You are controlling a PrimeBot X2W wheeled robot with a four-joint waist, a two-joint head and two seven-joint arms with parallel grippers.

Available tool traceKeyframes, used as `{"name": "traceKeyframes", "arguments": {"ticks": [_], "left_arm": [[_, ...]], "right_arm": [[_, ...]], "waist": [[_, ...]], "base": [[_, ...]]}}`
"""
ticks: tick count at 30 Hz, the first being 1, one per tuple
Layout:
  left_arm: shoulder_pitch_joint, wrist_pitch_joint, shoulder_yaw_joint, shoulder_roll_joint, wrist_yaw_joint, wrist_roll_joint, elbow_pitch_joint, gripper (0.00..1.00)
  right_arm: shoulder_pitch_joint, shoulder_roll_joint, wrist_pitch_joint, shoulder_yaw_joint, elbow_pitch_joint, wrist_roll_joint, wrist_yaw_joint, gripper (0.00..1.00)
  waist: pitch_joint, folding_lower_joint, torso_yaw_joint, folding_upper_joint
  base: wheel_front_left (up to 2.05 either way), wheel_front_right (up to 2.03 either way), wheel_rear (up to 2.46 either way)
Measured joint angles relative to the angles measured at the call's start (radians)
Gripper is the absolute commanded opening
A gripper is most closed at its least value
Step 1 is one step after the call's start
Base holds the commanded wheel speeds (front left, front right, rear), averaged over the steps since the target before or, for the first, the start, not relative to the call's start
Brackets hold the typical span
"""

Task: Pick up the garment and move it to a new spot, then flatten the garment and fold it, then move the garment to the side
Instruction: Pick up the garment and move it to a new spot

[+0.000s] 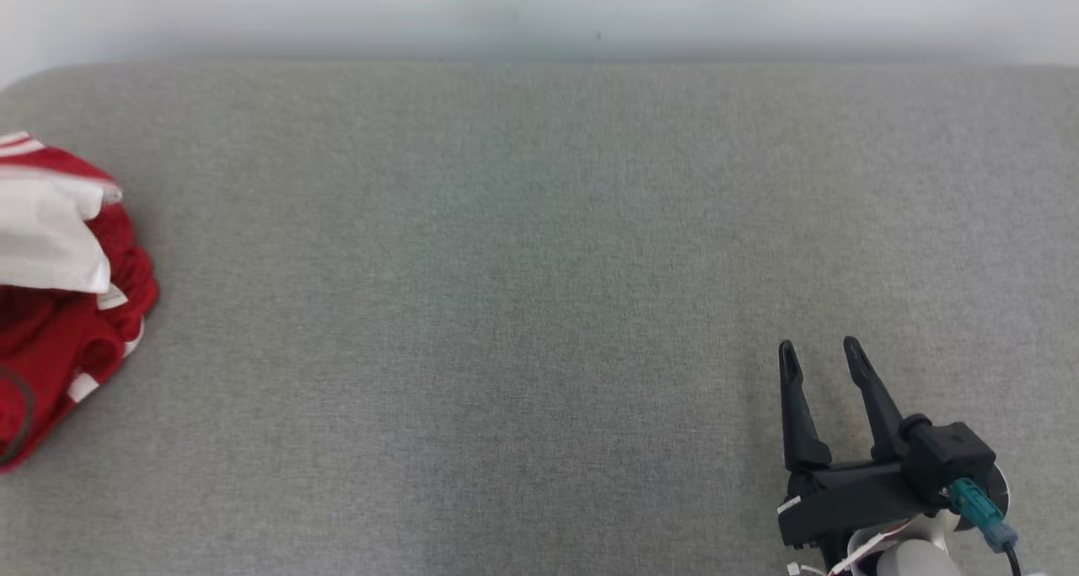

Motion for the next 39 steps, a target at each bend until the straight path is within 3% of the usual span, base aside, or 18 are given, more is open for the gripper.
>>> {"name": "traceKeyframes", "arguments": {"ticks": [11, 22, 32, 39], "left_arm": [[-0.124, -0.073, -0.04, 0.01, -0.012, 0.016, -0.231, 0.0], [-0.163, 0.027, -0.108, -0.019, -0.004, 0.031, -0.524, 0.0], [-0.242, 0.133, -0.182, -0.095, -0.003, 0.027, -0.646, 0.0], [-0.272, 0.139, -0.252, -0.214, -0.004, 0.006, -0.672, 0.0]], "right_arm": [[0.03, 0.0, 0.0, 0.011, 0.008, 0.025, 0.0, 1.0], [0.045, 0.0, 0.0, 0.025, 0.018, 0.059, 0.0, 1.0], [0.059, 0.0, 0.0, 0.04, 0.025, 0.1, 0.0, 1.0], [0.06, 0.0, 0.0, 0.043, 0.027, 0.11, 0.0, 1.0]], "waist": [[-0.074, -0.0001, -0.004, -0.0001], [-0.101, 0.0, -0.109, -0.0001], [-0.115, 0.0, -0.235, -0.0001], [-0.104, 0.0001, -0.312, -0.0001]], "base": [[0.0, 0.0, 0.0], [0.0, 0.0, 0.0], [0.0, 0.0, 0.0], [0.0, 0.0, 0.0]]}}
